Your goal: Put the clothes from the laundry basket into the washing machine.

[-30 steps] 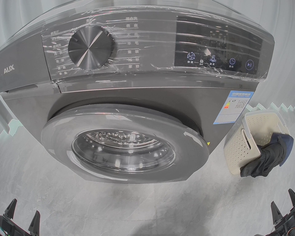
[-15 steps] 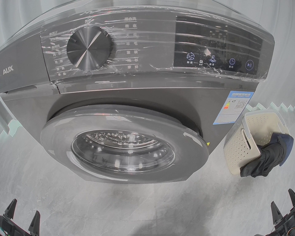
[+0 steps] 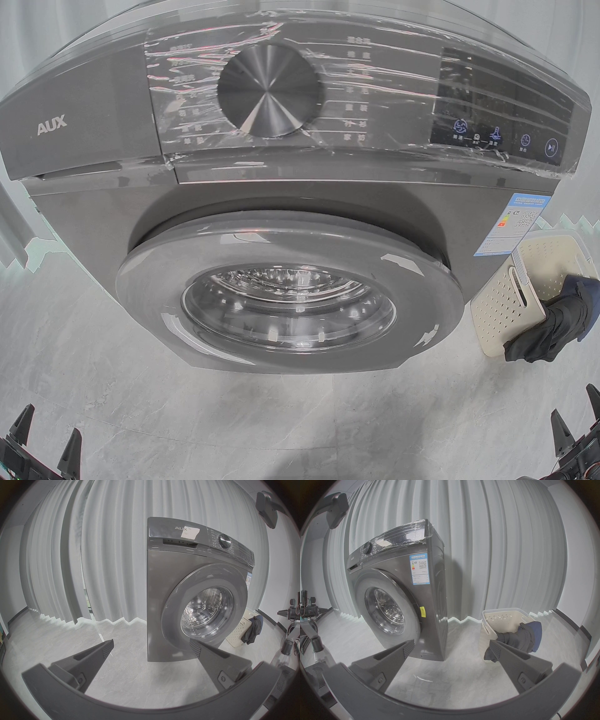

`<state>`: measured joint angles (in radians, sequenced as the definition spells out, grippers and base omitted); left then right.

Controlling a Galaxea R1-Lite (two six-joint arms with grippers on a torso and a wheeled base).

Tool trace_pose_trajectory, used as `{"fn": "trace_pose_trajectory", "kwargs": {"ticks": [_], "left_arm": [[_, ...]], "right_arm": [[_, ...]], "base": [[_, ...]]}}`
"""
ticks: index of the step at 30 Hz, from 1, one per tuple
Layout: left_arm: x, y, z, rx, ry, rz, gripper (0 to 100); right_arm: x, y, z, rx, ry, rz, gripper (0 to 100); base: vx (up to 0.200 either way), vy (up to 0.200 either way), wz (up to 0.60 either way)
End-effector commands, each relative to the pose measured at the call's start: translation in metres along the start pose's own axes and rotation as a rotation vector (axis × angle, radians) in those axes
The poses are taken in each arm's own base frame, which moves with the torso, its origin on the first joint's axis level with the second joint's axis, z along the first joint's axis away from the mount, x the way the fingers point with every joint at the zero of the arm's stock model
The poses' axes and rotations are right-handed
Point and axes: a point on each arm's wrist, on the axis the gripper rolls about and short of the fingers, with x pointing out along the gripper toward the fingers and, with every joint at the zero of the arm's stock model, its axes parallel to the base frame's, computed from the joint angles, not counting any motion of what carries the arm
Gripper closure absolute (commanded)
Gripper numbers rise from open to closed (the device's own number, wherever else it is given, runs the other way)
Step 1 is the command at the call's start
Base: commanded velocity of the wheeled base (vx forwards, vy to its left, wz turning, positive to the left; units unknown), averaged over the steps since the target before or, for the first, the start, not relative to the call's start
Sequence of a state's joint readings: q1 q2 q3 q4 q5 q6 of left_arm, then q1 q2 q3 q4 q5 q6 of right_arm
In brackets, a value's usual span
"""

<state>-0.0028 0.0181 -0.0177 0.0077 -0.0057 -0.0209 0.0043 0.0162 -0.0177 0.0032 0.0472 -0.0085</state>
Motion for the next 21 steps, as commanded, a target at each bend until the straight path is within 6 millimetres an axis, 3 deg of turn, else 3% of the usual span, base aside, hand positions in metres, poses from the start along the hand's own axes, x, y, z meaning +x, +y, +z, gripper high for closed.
{"fn": "trace_pose_trajectory", "kwargs": {"ticks": [1, 6, 21], "left_arm": [[-0.0002, 0.0001, -0.0043, 0.001, -0.003, -0.001, 0], [-0.0002, 0.0001, -0.0043, 0.001, -0.003, -0.001, 0], [-0.0002, 0.0001, -0.0043, 0.001, -0.003, -0.001, 0]], "right_arm": [[-0.0002, 0.0000, -0.0044, -0.001, -0.002, 0.001, 0], [-0.0002, 0.0000, -0.0044, -0.001, -0.002, 0.001, 0], [-0.0002, 0.0000, -0.0044, -0.001, -0.002, 0.001, 0]], "base": [[0.000, 0.000, 0.00], [0.000, 0.120, 0.00], [0.000, 0.000, 0.00]]}}
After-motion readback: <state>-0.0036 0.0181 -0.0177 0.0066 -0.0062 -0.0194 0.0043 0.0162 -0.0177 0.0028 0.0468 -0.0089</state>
